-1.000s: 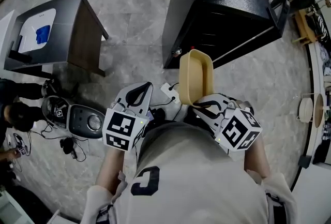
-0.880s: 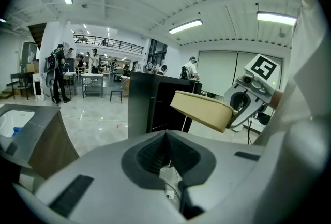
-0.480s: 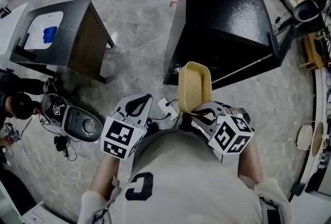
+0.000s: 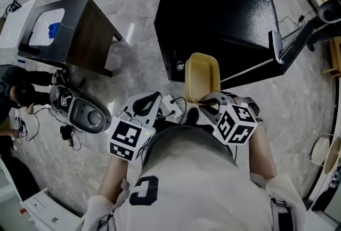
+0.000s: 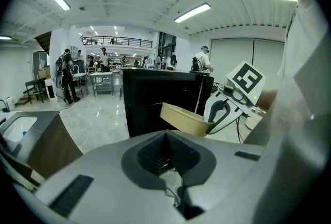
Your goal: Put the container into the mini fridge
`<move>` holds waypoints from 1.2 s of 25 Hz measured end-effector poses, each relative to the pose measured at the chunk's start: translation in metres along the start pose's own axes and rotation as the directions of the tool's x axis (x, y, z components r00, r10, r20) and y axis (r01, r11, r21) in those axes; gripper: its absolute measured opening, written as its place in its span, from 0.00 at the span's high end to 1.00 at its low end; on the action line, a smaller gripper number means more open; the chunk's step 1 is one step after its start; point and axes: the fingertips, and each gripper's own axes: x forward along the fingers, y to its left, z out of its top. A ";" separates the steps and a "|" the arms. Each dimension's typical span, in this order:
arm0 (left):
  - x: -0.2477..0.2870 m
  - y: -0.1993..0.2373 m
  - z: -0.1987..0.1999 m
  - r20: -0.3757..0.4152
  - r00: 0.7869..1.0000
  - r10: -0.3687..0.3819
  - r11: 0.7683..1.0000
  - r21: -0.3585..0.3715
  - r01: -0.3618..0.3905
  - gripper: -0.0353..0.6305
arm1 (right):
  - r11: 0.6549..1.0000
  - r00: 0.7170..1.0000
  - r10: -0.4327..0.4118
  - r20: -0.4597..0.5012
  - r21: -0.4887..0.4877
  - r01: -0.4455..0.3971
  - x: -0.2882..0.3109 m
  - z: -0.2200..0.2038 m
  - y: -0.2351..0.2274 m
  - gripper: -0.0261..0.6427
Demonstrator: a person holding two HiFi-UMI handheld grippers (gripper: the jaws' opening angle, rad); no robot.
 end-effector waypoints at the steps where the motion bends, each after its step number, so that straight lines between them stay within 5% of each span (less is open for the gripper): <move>1: 0.005 -0.002 0.001 -0.005 1.000 0.019 1.000 -0.001 -0.019 0.86 | 1.000 1.000 -0.003 -0.006 -0.012 0.003 0.001 -0.008 -0.005 0.91; 6: 0.005 -0.003 0.004 -0.062 0.987 0.146 0.989 0.008 -0.146 0.86 | 0.998 0.999 0.020 0.042 -0.067 -0.017 -0.004 -0.021 -0.019 0.91; 12: 0.003 0.003 0.004 -0.080 0.980 0.180 0.984 0.019 -0.179 0.86 | 0.999 1.000 0.006 0.030 -0.054 -0.004 0.005 -0.025 -0.031 0.91; 30: 0.025 -0.013 -0.024 -0.104 0.989 0.104 0.993 -0.036 -0.109 0.86 | 0.996 0.992 -0.021 -0.121 -0.086 0.010 0.063 -0.057 -0.053 0.91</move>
